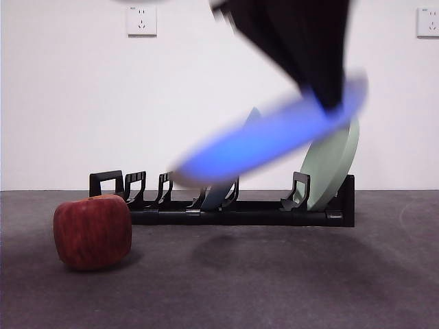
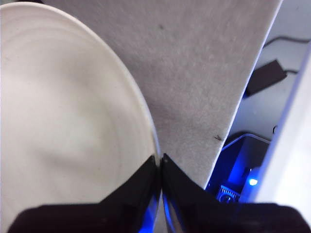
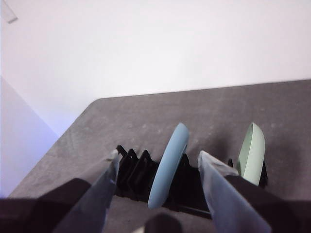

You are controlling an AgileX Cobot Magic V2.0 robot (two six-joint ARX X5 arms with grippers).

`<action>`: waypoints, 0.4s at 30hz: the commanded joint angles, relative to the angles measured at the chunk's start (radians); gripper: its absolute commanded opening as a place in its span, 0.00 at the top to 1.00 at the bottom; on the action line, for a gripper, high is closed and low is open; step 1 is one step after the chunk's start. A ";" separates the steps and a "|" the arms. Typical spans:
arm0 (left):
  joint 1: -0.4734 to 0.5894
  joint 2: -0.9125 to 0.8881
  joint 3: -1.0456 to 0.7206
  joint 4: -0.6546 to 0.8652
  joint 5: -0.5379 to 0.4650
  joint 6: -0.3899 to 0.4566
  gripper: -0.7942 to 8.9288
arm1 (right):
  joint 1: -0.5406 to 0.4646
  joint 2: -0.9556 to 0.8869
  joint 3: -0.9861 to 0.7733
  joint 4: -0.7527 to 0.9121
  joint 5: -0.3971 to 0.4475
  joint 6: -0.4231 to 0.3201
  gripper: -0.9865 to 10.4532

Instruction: Take the yellow plate from the plate rack,put the plate on the table,take the apple from the table,put the apple in the plate

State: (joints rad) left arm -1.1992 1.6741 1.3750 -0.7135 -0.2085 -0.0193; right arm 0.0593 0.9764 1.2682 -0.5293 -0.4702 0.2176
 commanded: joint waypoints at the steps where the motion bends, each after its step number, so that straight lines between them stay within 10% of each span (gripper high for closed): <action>1: -0.003 0.084 -0.011 0.043 -0.006 0.006 0.93 | 0.002 -0.002 0.022 -0.004 0.000 -0.010 0.67; 12: -0.005 0.270 -0.011 0.077 0.004 0.023 0.92 | 0.002 -0.002 0.046 -0.004 -0.002 -0.011 0.67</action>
State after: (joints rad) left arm -1.2022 1.9358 1.3724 -0.6353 -0.2111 0.0082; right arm 0.0593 0.9749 1.3113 -0.5350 -0.4713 0.2161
